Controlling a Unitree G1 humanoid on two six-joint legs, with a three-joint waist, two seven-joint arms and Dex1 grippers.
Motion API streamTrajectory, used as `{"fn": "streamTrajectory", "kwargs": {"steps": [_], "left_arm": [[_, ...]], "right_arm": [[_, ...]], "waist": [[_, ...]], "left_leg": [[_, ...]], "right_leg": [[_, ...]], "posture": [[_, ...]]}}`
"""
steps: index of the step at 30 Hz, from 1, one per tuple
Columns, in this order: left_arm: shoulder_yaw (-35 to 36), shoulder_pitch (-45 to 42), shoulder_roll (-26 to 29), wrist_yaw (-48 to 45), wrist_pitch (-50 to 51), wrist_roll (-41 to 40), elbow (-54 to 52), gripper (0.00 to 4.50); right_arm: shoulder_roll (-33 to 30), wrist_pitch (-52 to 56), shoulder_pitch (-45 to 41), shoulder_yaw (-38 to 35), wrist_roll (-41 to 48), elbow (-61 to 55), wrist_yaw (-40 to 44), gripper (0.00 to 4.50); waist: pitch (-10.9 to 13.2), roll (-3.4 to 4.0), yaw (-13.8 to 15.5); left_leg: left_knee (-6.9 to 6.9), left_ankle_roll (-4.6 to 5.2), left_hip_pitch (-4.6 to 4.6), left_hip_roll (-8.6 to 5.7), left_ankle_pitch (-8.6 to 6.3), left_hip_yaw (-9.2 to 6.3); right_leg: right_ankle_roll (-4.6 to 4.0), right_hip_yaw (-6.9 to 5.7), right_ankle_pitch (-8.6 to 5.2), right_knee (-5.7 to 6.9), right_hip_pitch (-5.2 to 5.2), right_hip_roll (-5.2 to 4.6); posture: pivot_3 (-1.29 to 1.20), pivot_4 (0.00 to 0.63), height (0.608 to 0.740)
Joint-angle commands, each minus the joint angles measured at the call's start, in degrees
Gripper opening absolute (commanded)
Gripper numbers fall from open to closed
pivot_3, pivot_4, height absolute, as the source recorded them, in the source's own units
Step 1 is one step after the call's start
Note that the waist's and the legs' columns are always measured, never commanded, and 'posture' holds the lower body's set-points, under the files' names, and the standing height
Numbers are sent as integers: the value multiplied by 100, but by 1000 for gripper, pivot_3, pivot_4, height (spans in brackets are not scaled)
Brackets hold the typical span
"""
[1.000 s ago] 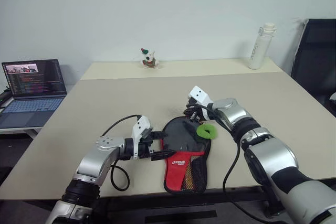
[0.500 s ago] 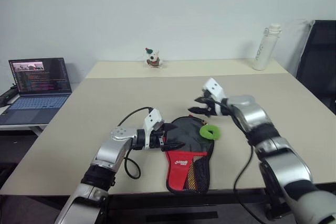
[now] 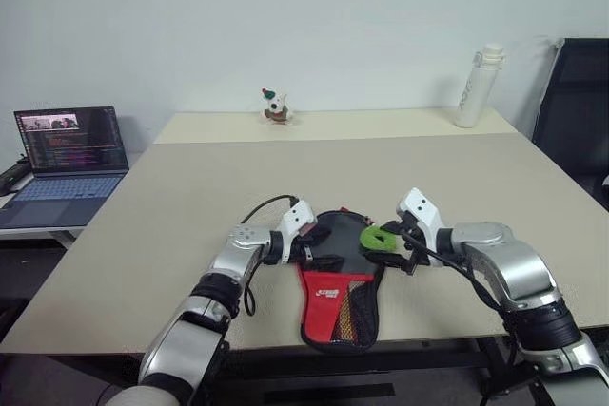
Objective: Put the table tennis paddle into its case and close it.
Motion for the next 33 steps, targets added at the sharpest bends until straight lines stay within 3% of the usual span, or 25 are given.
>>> {"fn": "streamTrajectory", "kwargs": {"steps": [1,13,18,27,33], "left_arm": [[-34,-39,-42,83,-234,245,415,4500],[7,4,-66,-1,-391,292,542,4500],[-14,19,-111,2,-410,308,537,4500],[-57,-110,-436,-106,-453,324,596,4500],[-56,-207,-662,-55,-431,400,905,4500]], "right_arm": [[167,-143,17,124,-36,-100,-407,4466],[350,-1096,-229,350,-633,1426,-1323,4466],[395,-1177,-262,300,-632,1540,-1442,3282],[472,-939,-298,112,-456,1507,-1615,161],[501,-772,-315,-2,-393,1436,-1649,32]], "waist": [[-3,-5,0],[-8,-12,13],[-8,-12,13],[-9,-14,25],[-9,-14,21]], "left_leg": [[4,0,0,0,0,1],[11,1,4,0,0,2],[11,1,4,0,0,3],[11,1,4,-2,0,2],[10,1,3,-1,0,2]], "right_leg": [[2,1,1,1,1,0],[6,4,4,7,5,1],[6,5,4,6,5,2],[6,5,4,5,7,1],[6,5,4,5,6,2]], "posture": [[0,150,740],[0,150,740],[0,150,740],[0,150,740],[0,150,740]]}}
